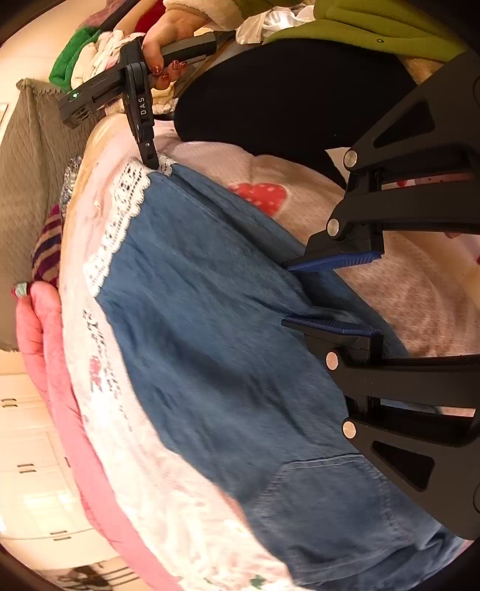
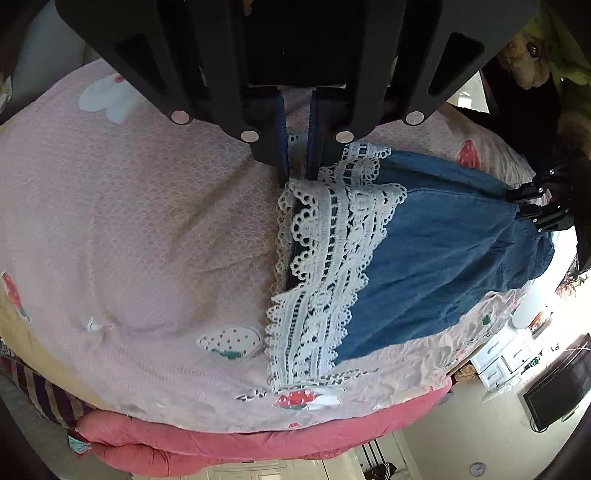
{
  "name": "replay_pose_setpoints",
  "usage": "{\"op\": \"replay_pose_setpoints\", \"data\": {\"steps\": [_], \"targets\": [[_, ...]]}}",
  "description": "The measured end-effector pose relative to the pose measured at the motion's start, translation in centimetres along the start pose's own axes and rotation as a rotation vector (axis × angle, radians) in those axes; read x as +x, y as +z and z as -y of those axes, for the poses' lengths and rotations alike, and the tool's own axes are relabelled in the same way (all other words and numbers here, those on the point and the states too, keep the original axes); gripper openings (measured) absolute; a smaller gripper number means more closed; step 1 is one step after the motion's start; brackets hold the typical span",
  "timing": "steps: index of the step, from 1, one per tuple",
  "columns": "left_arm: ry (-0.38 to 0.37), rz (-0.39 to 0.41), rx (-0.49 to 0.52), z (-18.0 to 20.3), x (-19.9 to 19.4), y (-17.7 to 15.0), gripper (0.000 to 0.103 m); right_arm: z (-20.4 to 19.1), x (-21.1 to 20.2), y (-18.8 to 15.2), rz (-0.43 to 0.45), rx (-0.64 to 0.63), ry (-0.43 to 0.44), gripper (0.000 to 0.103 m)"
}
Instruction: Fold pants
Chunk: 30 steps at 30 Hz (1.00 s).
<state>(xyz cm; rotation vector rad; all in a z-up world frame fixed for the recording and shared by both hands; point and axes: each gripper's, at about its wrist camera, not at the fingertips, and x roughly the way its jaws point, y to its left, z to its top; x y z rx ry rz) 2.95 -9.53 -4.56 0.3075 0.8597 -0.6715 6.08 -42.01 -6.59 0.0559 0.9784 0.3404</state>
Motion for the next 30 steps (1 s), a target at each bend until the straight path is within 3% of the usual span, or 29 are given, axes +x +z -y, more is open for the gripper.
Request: {"op": "replay_pose_setpoints", "data": {"steps": [2,4,6,8,10,11,12,15,17,18,21,22,26,30], "targets": [[-0.005,-0.010,-0.009,-0.3,0.0,-0.4,0.017,0.2,-0.5,0.0,0.005,0.026,0.019,0.013],[-0.005,-0.007,-0.005,-0.4,-0.5,-0.7,0.017,0.0,-1.6,0.0,0.020,0.022,0.012,0.033],[-0.004,0.012,-0.023,-1.0,-1.4,-0.9,0.017,-0.5,-3.3,0.1,0.055,-0.011,-0.008,0.045],[-0.008,0.034,-0.059,-1.6,-2.7,-1.0,0.017,-0.9,-4.5,0.4,0.087,-0.028,0.012,0.049],[0.003,0.062,-0.085,-2.3,-4.1,-1.1,0.025,-1.5,-5.1,0.7,0.109,-0.056,0.037,0.054],[0.017,0.077,-0.104,-2.9,-5.1,-1.3,0.034,-1.8,-4.9,1.2,0.109,-0.061,0.041,0.054],[0.034,0.087,-0.120,-3.4,-5.8,-1.4,0.039,-2.0,-4.6,1.4,0.104,-0.058,0.047,0.054],[0.128,0.080,-0.192,-5.6,-7.3,-2.2,0.040,-1.7,-3.2,2.4,0.096,-0.034,0.025,0.054],[0.164,0.058,-0.270,-7.6,-7.4,-3.0,0.041,-0.5,-2.1,2.8,0.073,0.045,0.041,0.044],[0.175,0.039,-0.298,-8.2,-7.1,-3.2,0.041,-0.2,-1.6,2.9,0.058,0.067,0.060,0.022],[0.263,-0.025,-0.349,-10.3,-6.1,-4.4,0.041,-0.7,-1.1,2.7,0.032,0.036,0.065,0.007],[0.285,-0.032,-0.364,-11.0,-6.1,-4.7,0.041,-0.9,-1.6,2.7,0.032,0.032,0.079,0.007],[0.256,-0.021,-0.422,-13.7,-6.9,-5.7,0.025,-1.3,-3.1,2.1,0.020,-0.040,0.059,0.007],[0.221,-0.012,-0.436,-14.5,-7.2,-6.3,0.024,-2.0,-0.6,0.5,-0.085,-0.107,0.014,0.008]]}}
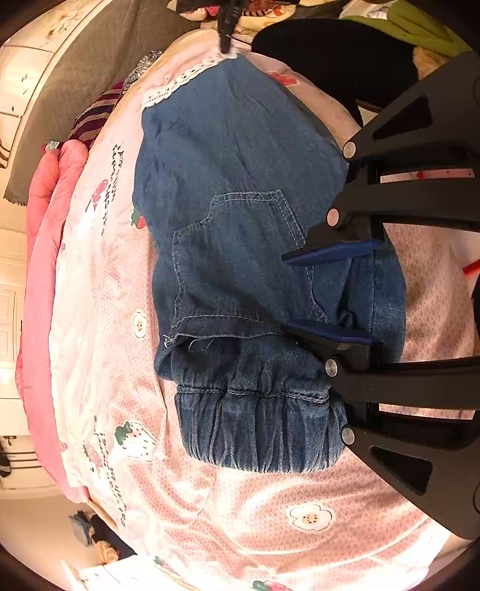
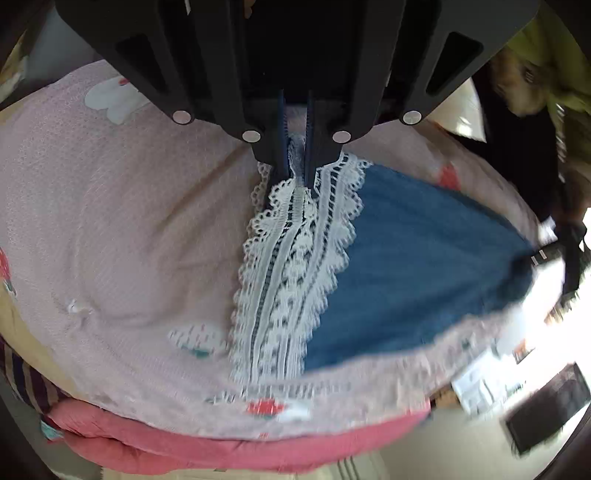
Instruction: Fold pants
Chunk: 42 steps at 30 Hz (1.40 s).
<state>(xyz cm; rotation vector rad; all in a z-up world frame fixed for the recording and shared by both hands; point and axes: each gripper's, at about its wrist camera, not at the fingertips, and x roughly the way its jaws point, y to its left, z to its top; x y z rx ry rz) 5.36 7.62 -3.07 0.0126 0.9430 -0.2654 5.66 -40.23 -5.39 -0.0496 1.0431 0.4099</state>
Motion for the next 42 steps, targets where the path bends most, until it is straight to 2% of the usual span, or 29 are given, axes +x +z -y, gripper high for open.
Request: {"op": "replay_pose_setpoints", "data": {"steps": [3,5,6,7,8,9,11,12,13,15,16,20,22,25,26,30,33,35,37,39,42], "targets": [[0.016,0.003,0.002,0.4,0.2,-0.2,0.024,0.5,0.0,-0.1,0.014,0.046,0.023,0.011],[0.016,0.008,0.009,0.6,0.0,-0.2,0.024,0.9,-1.0,0.1,0.029,0.067,0.012,0.026],[0.014,0.013,0.010,0.6,-0.2,-0.1,0.025,1.0,-1.6,0.1,0.032,0.069,-0.017,0.046],[0.015,0.020,0.012,0.7,-0.4,0.0,0.026,1.1,-2.2,0.1,0.047,0.070,-0.037,0.049],[0.018,0.030,0.016,1.0,-0.8,0.1,0.032,1.0,-3.1,0.4,0.073,0.072,-0.035,0.049],[0.010,0.045,0.023,1.4,-1.4,0.1,0.045,1.0,-3.9,0.6,0.101,0.073,-0.032,0.049],[-0.009,0.099,0.049,2.6,-3.1,0.7,0.051,0.0,-5.5,2.0,0.181,0.047,-0.025,0.054],[-0.011,0.117,0.063,3.1,-3.6,0.9,0.054,-0.7,-5.8,2.9,0.210,0.029,-0.007,0.059],[-0.027,0.148,0.081,3.8,-4.4,1.5,0.056,-1.3,-5.7,3.8,0.227,0.012,0.013,0.064],[-0.052,0.183,0.098,4.7,-4.9,2.8,0.070,-3.6,-4.8,6.5,0.245,-0.049,0.083,0.067],[-0.059,0.195,0.109,5.1,-4.8,3.5,0.071,-4.8,-4.1,7.8,0.244,-0.077,0.108,0.067],[-0.061,0.184,0.140,6.8,-2.3,7.0,0.075,-10.0,0.7,14.7,0.193,-0.171,0.230,0.067],[-0.039,0.167,0.172,8.0,-0.7,8.0,0.075,-11.4,3.3,17.9,0.135,-0.178,0.292,0.067],[-0.089,0.135,0.199,9.0,1.7,8.7,0.075,-13.8,8.3,22.0,0.015,-0.198,0.315,0.067],[-0.103,0.117,0.204,9.2,2.7,8.8,0.075,-14.1,9.4,22.7,-0.023,-0.203,0.321,0.067],[-0.081,0.061,0.239,9.2,4.8,7.5,0.075,-15.2,13.3,23.4,-0.148,-0.217,0.328,0.067],[-0.076,0.030,0.246,8.9,5.2,6.3,0.075,-15.8,14.0,23.1,-0.182,-0.231,0.348,0.064],[-0.075,0.007,0.229,8.5,5.4,5.7,0.075,-16.2,14.5,22.9,-0.212,-0.232,0.347,0.049],[-0.065,-0.021,0.209,7.8,6.0,5.3,0.075,-16.4,15.4,22.8,-0.239,-0.210,0.345,0.026],[-0.046,-0.034,0.183,6.9,6.1,4.9,0.075,-16.4,15.9,22.9,-0.243,-0.185,0.364,0.008],[-0.041,-0.030,0.155,6.0,5.8,4.7,0.075,-16.1,15.2,23.7,-0.154,-0.158,0.346,0.004]]}}
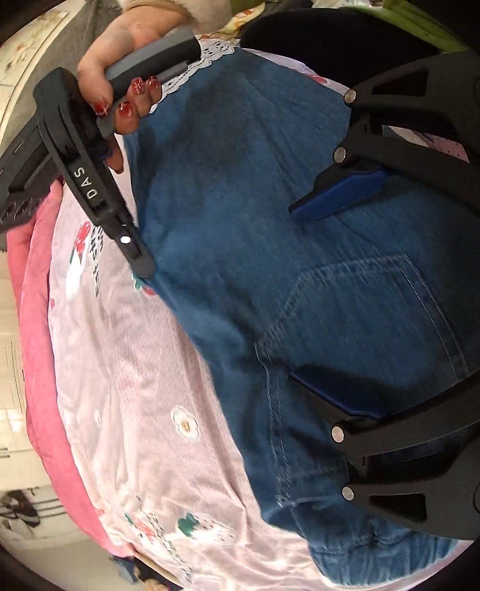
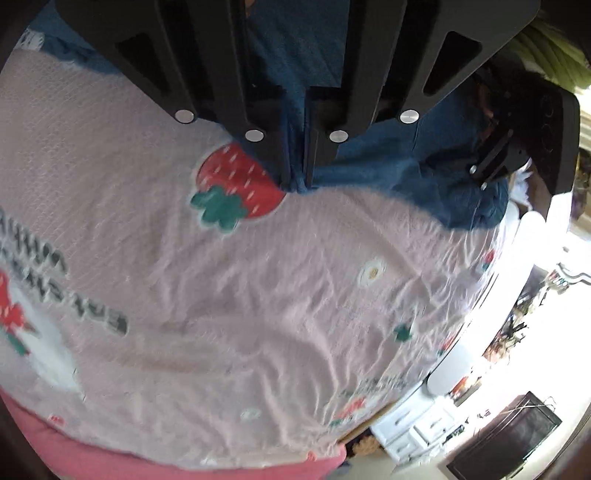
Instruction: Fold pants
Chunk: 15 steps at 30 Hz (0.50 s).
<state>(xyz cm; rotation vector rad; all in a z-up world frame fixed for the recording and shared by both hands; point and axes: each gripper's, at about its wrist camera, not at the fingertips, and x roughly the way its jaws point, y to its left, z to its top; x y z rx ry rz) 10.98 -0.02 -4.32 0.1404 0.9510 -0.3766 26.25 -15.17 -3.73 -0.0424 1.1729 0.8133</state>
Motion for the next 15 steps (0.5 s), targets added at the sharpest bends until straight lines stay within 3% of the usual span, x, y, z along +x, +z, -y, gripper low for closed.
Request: {"op": "replay_pose_setpoints", "data": {"steps": [2,6,8,9,13,15], "targets": [[0.008,0.004,-0.029,-0.8,-0.1,-0.1,0.075,-0.1,0.0,0.7,0.033,-0.011,-0.010,0.004],[-0.013,0.008,-0.055,-1.6,-0.1,-0.3,0.075,0.6,2.7,0.4,-0.002,-0.046,-0.059,0.005],[-0.014,0.011,-0.052,-1.6,-0.1,-0.4,0.075,1.5,2.3,0.0,0.023,-0.033,-0.039,0.016],[-0.016,0.011,-0.052,-1.6,0.0,-0.4,0.075,2.3,1.6,-0.1,0.045,-0.015,-0.039,0.028],[-0.019,0.014,-0.054,-1.6,-0.1,-0.6,0.075,5.2,-2.2,-1.3,0.120,0.042,-0.121,0.030],[-0.020,0.020,-0.053,-1.5,-0.4,-0.6,0.075,6.7,-5.8,-2.9,0.204,0.078,-0.145,0.032]]}}
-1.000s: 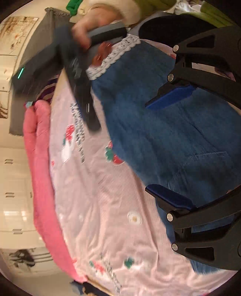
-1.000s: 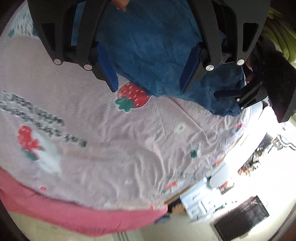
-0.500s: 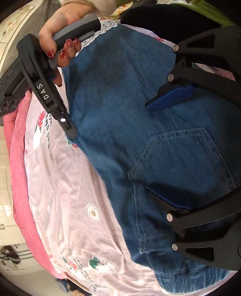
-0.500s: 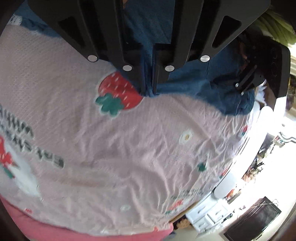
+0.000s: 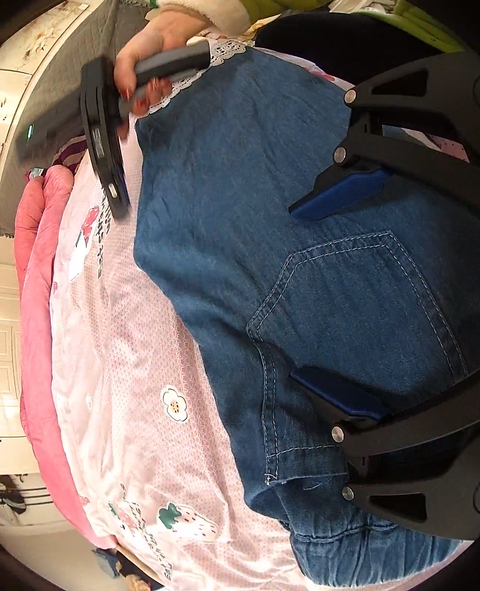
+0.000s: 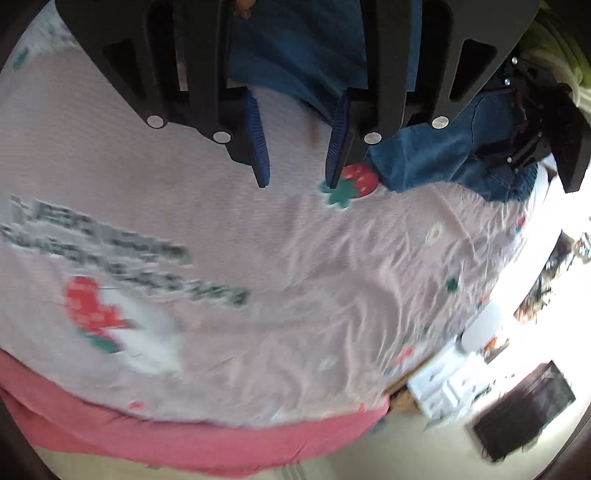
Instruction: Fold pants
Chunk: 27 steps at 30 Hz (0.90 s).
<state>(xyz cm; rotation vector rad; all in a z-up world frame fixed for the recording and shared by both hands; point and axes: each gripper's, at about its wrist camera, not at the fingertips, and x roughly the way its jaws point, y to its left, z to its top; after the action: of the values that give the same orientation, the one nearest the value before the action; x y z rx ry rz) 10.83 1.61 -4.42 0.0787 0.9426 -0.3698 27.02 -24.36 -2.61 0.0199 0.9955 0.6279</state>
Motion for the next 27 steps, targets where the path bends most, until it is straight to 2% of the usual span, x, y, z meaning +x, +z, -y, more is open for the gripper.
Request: {"op": "replay_pose_setpoints", "data": {"steps": [3,5,7,9,10,12,14,15,17,18,19,21,22,25,26,27], "targets": [[-0.024,0.044,-0.009,0.5,-1.4,0.5,0.075,0.4,-4.3,-1.9,0.101,-0.003,-0.014,0.034],[-0.062,0.105,-0.001,1.2,-3.1,0.9,0.080,-1.1,-5.1,-3.4,0.101,-0.039,0.024,0.035],[-0.094,0.142,0.013,2.1,-3.8,1.3,0.085,-3.2,-4.1,-4.6,0.055,-0.086,0.071,0.036],[-0.080,0.113,0.018,2.3,-2.9,1.3,0.085,-4.2,-2.0,-5.6,-0.023,-0.106,0.090,0.036],[-0.057,0.075,0.012,2.3,-1.9,1.1,0.085,-4.0,-1.1,-5.8,-0.042,-0.106,0.064,0.036],[-0.023,0.029,-0.010,1.5,-0.7,0.8,0.085,-2.7,-0.3,-6.0,-0.040,-0.081,-0.013,0.036],[0.017,-0.008,-0.044,0.4,0.2,0.2,0.085,0.0,-0.9,-6.1,-0.004,-0.008,-0.074,0.036],[-0.001,-0.006,-0.057,0.0,0.1,0.0,0.085,1.0,-1.4,-6.3,0.009,0.016,-0.107,0.036],[-0.014,-0.001,-0.069,-0.5,-0.1,0.0,0.085,3.1,-2.4,-6.9,0.021,0.044,-0.230,0.036],[-0.014,-0.001,-0.068,-0.3,-0.2,0.0,0.085,4.3,-3.1,-7.5,0.026,0.073,-0.224,0.035],[-0.013,-0.001,-0.066,-0.2,-0.1,-0.1,0.085,5.6,-3.8,-8.0,0.035,0.119,-0.186,0.030],[-0.010,-0.003,-0.055,-0.2,0.1,0.0,0.085,7.0,-5.1,-8.8,0.064,0.160,-0.172,0.018],[-0.012,-0.003,-0.055,-0.2,0.2,-0.1,0.085,7.3,-5.5,-9.1,0.076,0.168,-0.166,0.017],[-0.023,0.002,-0.061,-0.2,0.0,-0.2,0.085,7.7,-6.0,-9.6,0.104,0.198,-0.158,0.017],[-0.024,0.005,-0.062,-0.2,0.0,-0.2,0.085,7.4,-6.0,-9.4,0.102,0.191,-0.158,0.021],[-0.024,0.010,-0.059,-0.2,-0.1,-0.1,0.085,6.9,-6.7,-9.4,0.113,0.171,-0.160,0.030]]}}
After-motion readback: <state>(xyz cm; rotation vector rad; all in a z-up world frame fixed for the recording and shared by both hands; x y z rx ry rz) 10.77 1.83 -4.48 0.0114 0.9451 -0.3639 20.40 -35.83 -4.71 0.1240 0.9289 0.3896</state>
